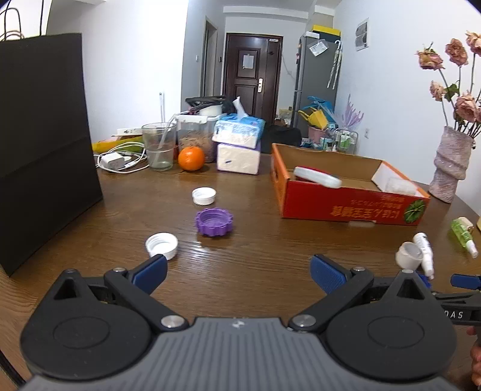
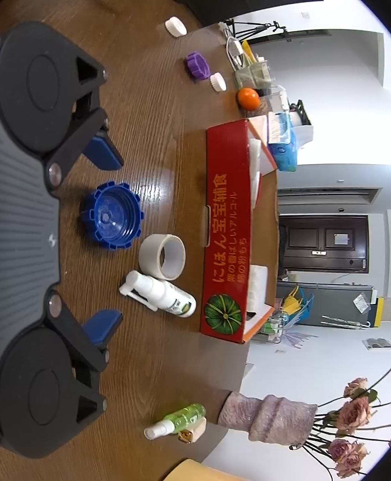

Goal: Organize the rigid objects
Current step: 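Withdraw both tools from the cardboard box toward the caps on the table, then grasp the blue cap with the right tool while the left tool grasps a white cap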

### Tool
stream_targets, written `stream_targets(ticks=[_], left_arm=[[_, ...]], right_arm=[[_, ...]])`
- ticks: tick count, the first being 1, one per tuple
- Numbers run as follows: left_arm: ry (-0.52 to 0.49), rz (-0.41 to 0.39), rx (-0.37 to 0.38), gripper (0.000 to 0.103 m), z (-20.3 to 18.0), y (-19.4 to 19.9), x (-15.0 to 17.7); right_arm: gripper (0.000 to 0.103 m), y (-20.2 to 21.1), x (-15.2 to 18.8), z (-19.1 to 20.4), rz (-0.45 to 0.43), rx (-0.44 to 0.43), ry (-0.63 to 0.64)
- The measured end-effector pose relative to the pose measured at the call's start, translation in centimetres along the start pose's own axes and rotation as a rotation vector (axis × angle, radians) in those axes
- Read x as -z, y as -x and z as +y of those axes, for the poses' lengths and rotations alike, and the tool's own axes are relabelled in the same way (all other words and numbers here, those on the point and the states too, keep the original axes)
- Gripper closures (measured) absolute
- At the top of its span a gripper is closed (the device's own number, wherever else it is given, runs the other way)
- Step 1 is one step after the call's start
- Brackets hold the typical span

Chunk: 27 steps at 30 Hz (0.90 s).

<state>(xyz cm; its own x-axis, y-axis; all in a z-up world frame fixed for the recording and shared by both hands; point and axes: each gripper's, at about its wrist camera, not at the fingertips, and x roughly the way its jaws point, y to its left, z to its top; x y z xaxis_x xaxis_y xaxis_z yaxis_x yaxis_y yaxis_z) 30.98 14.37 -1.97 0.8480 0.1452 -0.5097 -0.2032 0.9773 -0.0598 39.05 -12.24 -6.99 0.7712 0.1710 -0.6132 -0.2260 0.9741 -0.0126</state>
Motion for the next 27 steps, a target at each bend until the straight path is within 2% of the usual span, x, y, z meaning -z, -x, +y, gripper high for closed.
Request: stream_targets(ticks=[2, 4, 7, 9, 20, 27], left_arm=[[0.003, 0.006, -0.008, 0.000, 0.8, -0.4, 0.1], [0.006, 0.012, -0.015, 0.000, 1.4, -0.8, 0.1], [0.009, 0.017, -0.020, 0.000, 2.3, -1.4, 0.1], [0.015, 0.018, -0.021, 0.000, 2.9, -1.8, 0.1], [0.024, 0.049, -0.098, 0.000, 6.2, -5.4, -0.4], [-0.007, 0.063, -0.138, 0.000, 7.4, -8.2, -0.9]], right_arm=[[0.010, -0.6, 0.0, 0.3, 0.013, 0.005, 0.000], [0.019, -1.1, 0.0, 0.5, 0.027, 0.005, 0.003], [0.035, -1.7, 0.0, 0.6, 0.050, -0.014, -0.012], [0.051, -1.7, 0.0, 0.6, 0.041, -0.019, -0.016], [0.051, -0.7, -0.2, -0.1, -0.023, -0.062, -0.047], [0.051, -0.1, -0.8, -1.6, -0.086, -0.042, -0.092]])
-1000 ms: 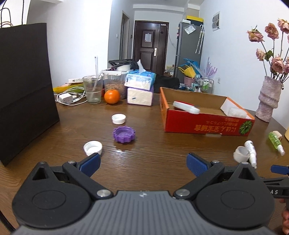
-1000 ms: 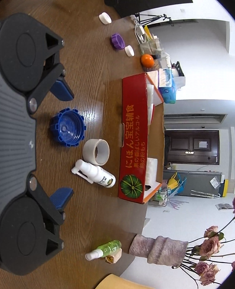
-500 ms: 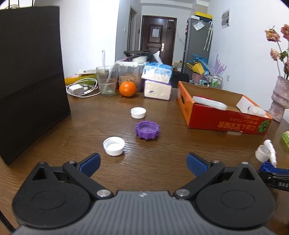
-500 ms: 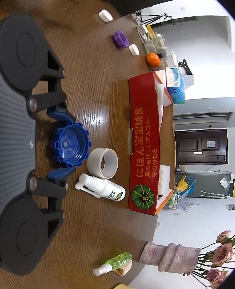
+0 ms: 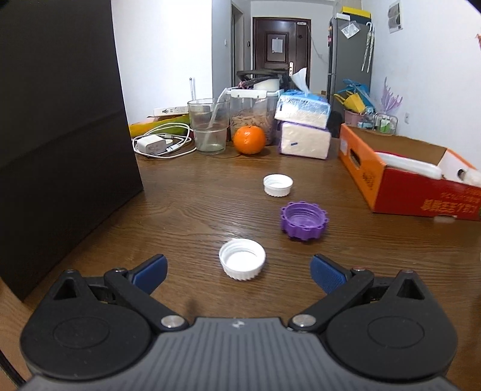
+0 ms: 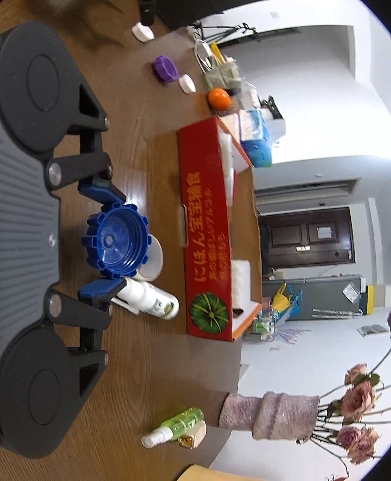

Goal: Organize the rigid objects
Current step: 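Grasp the blue cap with the right tool while the left tool grasps a white cap, then carry the blue cap and white cap over the cardboard box with both tools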

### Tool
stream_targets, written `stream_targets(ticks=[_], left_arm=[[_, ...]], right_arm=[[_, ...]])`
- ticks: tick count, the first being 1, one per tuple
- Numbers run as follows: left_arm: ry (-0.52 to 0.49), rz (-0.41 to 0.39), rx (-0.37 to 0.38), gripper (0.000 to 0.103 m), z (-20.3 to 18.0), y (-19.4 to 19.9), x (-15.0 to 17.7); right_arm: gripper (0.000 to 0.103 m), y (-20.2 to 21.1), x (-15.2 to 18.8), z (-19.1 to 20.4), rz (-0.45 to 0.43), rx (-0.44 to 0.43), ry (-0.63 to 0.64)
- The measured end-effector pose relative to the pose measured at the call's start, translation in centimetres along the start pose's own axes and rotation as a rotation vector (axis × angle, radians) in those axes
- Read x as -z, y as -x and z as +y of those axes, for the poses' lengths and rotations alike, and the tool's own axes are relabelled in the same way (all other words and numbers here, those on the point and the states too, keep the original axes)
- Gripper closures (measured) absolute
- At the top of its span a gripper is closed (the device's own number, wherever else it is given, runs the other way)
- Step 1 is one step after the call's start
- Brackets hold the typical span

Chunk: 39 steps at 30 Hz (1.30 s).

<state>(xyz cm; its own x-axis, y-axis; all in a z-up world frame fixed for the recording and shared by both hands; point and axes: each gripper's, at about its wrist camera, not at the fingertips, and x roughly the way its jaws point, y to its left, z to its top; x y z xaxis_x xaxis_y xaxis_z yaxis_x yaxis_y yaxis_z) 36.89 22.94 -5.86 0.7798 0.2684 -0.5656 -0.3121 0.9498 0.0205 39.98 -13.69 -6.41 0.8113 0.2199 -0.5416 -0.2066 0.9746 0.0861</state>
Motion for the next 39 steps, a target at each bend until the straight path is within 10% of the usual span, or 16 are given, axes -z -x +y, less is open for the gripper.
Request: stream_targets(ticks=[15, 21, 39], left_arm=[[-0.003, 0.033, -0.026, 0.012, 0.3, -4.4, 0.1], [0.006, 0.038, 0.021, 0.062, 0.4, -4.4, 0.1], [0.021, -0.026, 0.066, 0.062, -1.7, -0.9, 1.2]], right_arm=[[0.051, 0.0, -0.4, -2.3, -0.051, 0.034, -0.064], [0.051, 0.0, -0.4, -2.2, -0.052, 0.032, -0.064], [0.051, 1.1, -0.2, -2.3, -0.091, 0.014, -0.060]])
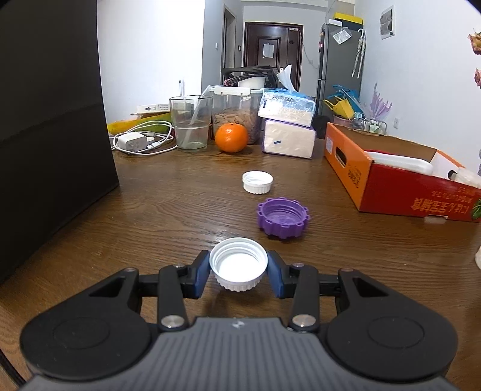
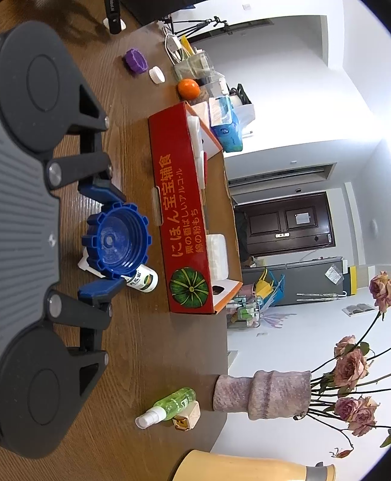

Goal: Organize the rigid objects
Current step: 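Carry the blue cap and white cap over the cardboard box with both tools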

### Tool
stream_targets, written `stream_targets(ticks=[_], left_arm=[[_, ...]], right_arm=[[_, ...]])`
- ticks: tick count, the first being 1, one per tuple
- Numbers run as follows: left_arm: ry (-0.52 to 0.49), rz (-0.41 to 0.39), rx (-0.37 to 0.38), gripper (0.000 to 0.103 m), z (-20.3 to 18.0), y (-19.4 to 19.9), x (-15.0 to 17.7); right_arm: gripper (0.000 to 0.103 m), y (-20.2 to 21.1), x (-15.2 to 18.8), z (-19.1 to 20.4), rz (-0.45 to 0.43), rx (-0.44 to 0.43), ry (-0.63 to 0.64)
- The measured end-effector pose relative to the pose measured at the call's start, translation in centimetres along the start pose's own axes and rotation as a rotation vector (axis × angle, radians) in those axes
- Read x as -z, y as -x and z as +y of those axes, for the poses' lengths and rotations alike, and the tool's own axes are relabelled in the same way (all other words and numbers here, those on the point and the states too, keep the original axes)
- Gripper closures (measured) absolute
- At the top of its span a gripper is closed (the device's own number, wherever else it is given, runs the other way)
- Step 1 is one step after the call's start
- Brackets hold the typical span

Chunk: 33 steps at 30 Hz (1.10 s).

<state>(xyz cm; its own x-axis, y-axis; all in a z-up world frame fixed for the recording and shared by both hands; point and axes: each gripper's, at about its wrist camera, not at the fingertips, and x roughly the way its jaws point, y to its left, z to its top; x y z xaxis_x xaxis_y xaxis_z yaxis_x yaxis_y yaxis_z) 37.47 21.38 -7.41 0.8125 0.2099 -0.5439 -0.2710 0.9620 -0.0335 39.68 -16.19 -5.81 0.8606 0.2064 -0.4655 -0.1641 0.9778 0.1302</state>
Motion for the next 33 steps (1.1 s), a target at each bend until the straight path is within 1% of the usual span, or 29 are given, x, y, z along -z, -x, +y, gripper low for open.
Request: stream_targets(ticks=[6, 9, 14, 22, 33], left_arm=[[0.027, -0.022, 0.038, 0.062, -1.5, 1.6, 0.1], [0.018, -0.023, 0.072, 0.062, -2.6, 2.3, 0.1], [0.005, -0.035, 0.122, 0.062, -5.1, 3.4, -0.3], [-0.025, -0.084, 0.195, 0.062, -10.0, 5.1, -1.7], [-0.031, -0.135, 0.259, 0.062, -15.7, 6.8, -4.1]], right_arm=[[0.051, 0.5, -0.2, -0.4, -0.015, -0.003, 0.005], [0.051, 0.9, -0.5, -0.7, -0.022, -0.005, 0.015], [0.051, 1.6, -1.1, -1.6, -0.038, 0.000, 0.024], [0.051, 2.5, -2.6, -2.7, -0.072, -0.005, 0.048], [0.051, 2.6, -5.1, -3.1, -0.118, -0.024, 0.078]])
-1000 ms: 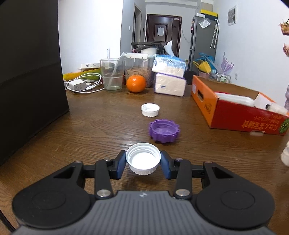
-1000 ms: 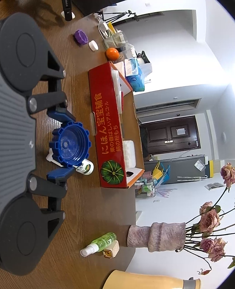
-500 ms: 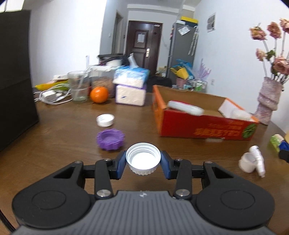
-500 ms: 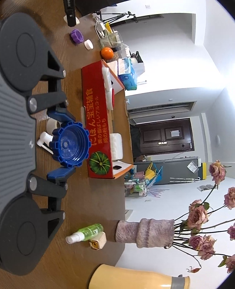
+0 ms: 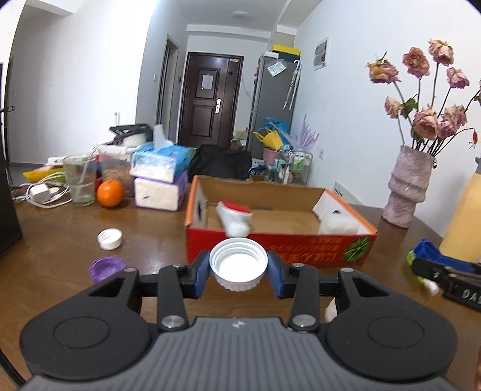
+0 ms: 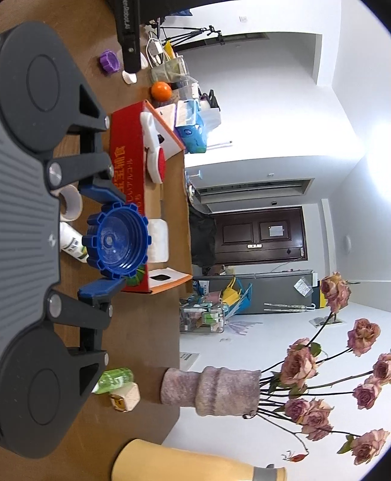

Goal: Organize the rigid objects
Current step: 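Carry the blue cap and white cap over the cardboard box with both tools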

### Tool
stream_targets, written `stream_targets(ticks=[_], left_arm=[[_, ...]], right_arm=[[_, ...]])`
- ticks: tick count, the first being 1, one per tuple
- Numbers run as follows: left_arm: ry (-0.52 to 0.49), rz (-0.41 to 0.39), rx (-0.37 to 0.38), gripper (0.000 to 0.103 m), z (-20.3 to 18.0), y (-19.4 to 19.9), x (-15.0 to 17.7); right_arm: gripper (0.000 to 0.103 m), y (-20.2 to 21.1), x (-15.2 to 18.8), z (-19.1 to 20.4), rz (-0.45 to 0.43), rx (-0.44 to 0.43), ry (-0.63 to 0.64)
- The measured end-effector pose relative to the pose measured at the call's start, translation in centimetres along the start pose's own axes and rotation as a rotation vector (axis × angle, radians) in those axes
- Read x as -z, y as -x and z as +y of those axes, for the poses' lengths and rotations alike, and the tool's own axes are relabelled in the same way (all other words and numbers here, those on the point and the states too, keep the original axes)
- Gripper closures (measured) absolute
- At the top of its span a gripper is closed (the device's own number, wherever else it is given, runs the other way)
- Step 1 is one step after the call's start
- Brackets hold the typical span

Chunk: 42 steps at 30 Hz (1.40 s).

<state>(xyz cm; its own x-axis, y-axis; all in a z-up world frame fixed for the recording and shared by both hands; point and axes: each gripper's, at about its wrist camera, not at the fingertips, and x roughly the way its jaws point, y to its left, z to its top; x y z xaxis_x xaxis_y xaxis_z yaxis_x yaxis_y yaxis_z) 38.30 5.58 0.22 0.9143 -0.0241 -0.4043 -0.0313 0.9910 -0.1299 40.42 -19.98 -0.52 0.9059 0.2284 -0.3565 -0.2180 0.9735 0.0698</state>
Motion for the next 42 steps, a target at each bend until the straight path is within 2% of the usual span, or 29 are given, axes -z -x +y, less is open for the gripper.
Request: stream_targets(ticks=[10, 16, 26, 42], left_arm=[[0.002, -0.056, 0.039, 0.062, -4.3, -1.5, -3.1], [0.017, -0.076, 0.020, 0.062, -5.4, -3.2, -4.3], [0.052, -0.055, -0.029, 0.062, -5.2, -7.5, -5.6], [0.052, -0.004, -0.056, 0.062, -5.4, -14.1, -7.0]], right_arm=[[0.051, -1.8, -2.6, -0.2, -0.043, -0.008, 0.008], [0.051, -3.8, -4.0, -0.2, -0.058, -0.015, 0.009], [0.051, -8.1, -5.5, -0.1, -0.052, -0.013, 0.003], [0.051, -14.8, -7.1, -0.7, -0.008, -0.012, 0.007]])
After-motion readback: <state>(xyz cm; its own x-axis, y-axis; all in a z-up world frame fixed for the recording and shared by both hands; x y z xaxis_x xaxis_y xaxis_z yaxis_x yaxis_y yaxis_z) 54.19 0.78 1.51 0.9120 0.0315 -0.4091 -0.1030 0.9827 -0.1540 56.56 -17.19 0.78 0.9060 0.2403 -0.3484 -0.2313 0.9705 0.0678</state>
